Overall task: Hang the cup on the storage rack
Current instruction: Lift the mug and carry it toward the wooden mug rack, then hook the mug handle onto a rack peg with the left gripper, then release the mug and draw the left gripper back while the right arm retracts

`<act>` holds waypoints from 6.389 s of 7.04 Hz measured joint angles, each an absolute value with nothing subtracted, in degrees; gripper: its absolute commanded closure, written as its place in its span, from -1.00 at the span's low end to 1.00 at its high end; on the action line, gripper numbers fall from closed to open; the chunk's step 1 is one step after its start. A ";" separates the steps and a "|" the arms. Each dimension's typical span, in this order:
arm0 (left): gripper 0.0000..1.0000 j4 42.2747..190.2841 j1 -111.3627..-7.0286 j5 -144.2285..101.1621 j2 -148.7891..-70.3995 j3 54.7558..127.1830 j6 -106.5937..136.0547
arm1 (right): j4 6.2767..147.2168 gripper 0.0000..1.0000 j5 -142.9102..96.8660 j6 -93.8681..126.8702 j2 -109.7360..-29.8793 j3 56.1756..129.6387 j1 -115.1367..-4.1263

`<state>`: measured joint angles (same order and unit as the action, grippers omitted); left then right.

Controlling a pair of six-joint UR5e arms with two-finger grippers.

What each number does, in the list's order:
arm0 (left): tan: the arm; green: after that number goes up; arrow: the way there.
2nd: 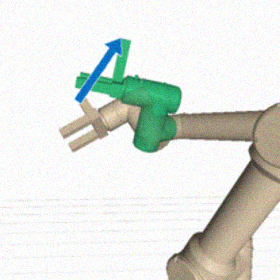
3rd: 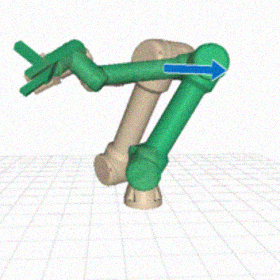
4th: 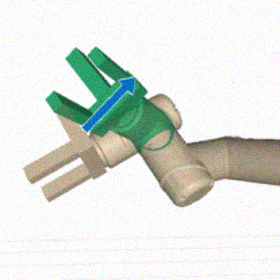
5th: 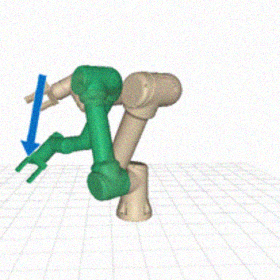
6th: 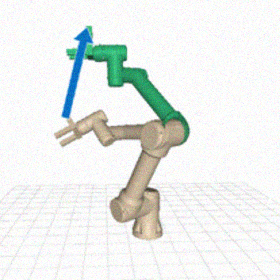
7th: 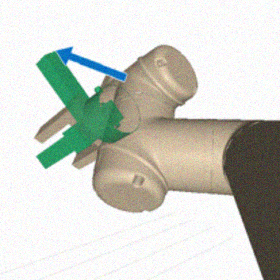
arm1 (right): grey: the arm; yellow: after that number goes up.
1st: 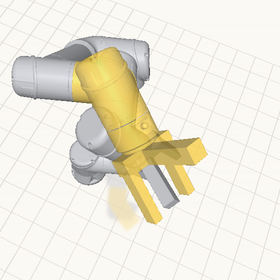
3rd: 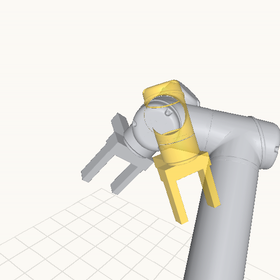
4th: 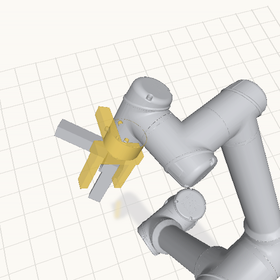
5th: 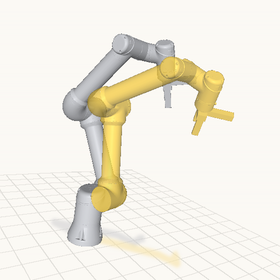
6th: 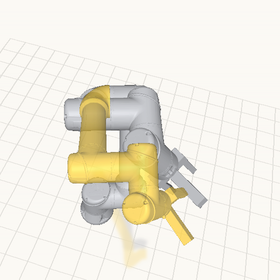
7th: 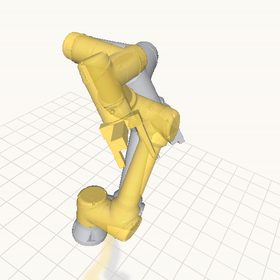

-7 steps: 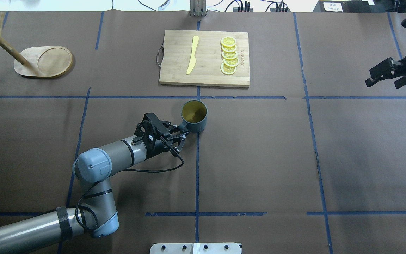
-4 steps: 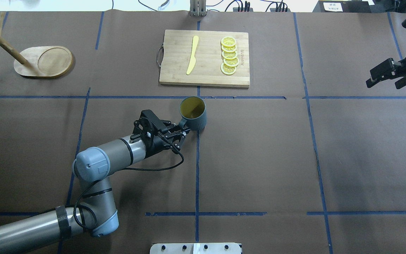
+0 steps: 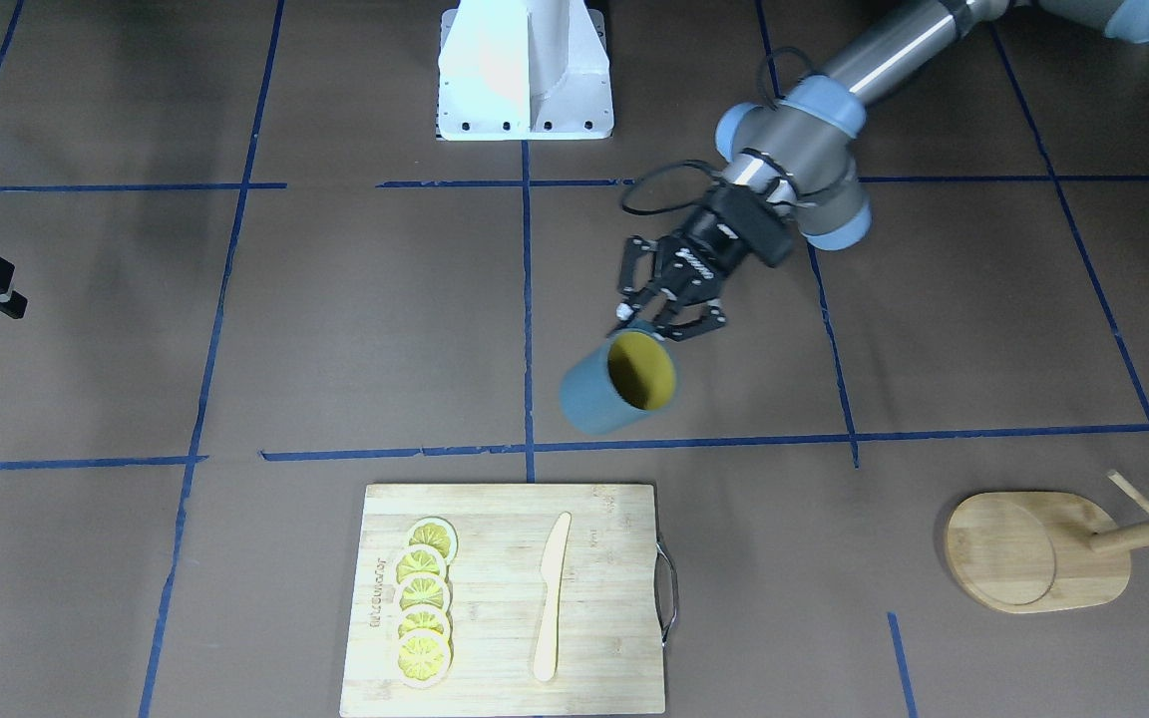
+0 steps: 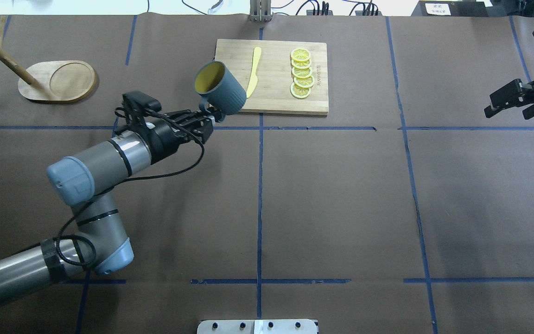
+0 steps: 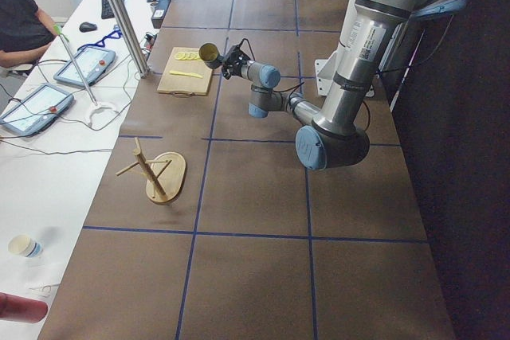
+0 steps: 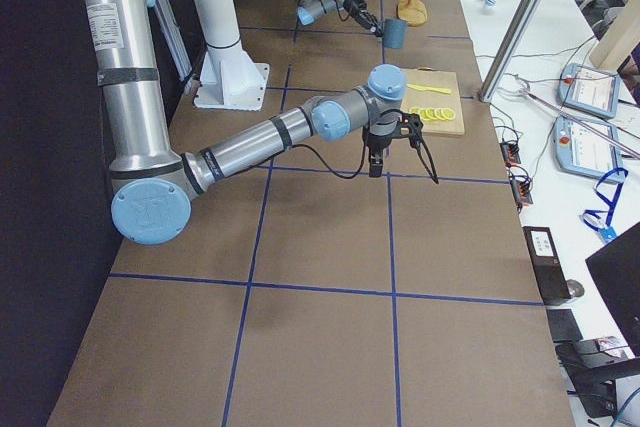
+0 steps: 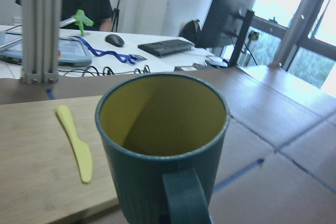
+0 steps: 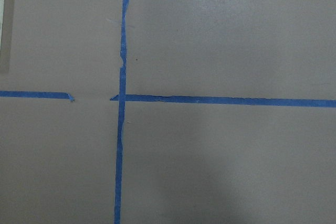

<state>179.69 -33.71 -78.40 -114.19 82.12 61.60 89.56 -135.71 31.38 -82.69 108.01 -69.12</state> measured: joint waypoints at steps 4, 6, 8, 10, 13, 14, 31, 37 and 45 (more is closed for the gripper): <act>0.96 182.04 -47.87 -80.06 -113.07 81.81 111.17 | 89.48 -1.00 -135.61 31.38 -82.77 108.32 -69.17; 0.95 182.29 -54.20 -80.30 -112.86 79.92 133.83 | 89.47 -1.00 -135.60 31.38 -82.74 108.43 -69.17; 0.96 185.38 -58.66 -80.73 -112.27 75.27 150.46 | 89.47 -1.00 -135.55 31.38 -82.78 108.38 -69.17; 0.97 190.45 -61.42 -81.45 -112.10 68.75 160.36 | 89.47 -1.00 -135.46 31.38 -82.79 108.32 -69.17; 0.96 193.72 -65.64 -84.95 -111.82 62.53 164.04 | 89.47 -1.00 -135.54 31.40 -82.74 108.54 -69.17; 0.96 195.35 -66.64 -86.52 -111.74 60.45 164.13 | 89.47 -1.00 -135.58 31.44 -82.72 108.77 -69.17; -1.00 203.52 -66.42 -87.98 -106.84 65.12 164.86 | 90.04 -1.00 -135.70 31.82 -83.85 111.40 -69.25; -1.00 194.72 -64.86 -106.47 -98.79 74.38 90.91 | 90.01 -1.00 -135.60 31.74 -84.71 111.37 -69.26; -1.00 154.00 -78.42 -126.38 -92.08 79.06 29.87 | 89.96 -1.00 -135.61 30.95 -86.66 111.13 -70.42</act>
<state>154.00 -78.42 -126.38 -92.08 79.06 29.87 89.96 -135.61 30.95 -86.66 111.13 -70.42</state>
